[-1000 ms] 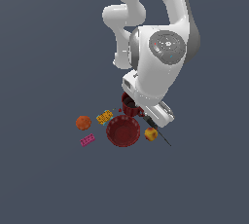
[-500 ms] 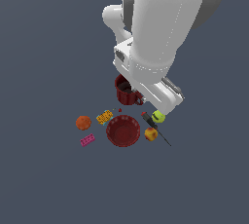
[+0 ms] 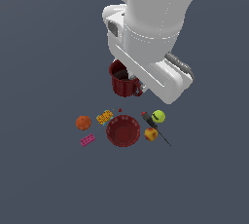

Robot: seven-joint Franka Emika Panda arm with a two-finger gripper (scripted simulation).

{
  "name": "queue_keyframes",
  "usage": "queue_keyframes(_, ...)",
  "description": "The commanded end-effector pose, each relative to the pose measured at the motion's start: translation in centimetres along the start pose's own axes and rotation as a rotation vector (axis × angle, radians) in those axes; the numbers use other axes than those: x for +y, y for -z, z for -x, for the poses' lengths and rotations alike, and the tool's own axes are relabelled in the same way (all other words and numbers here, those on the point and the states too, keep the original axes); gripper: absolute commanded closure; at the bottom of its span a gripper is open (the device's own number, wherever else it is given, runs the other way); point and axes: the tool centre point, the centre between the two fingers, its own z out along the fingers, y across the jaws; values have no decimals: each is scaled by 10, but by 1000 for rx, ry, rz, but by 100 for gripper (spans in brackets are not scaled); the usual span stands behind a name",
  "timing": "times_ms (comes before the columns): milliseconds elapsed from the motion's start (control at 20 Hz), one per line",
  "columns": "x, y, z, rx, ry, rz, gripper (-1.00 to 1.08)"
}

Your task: Pick up a designated object from a clutter of objects.

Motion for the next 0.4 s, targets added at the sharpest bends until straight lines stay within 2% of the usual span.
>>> queue_keyframes(0,1,10,-2,1,0,-1,108)
queue_keyframes(350,1,17,-3,1,0,-1,108)
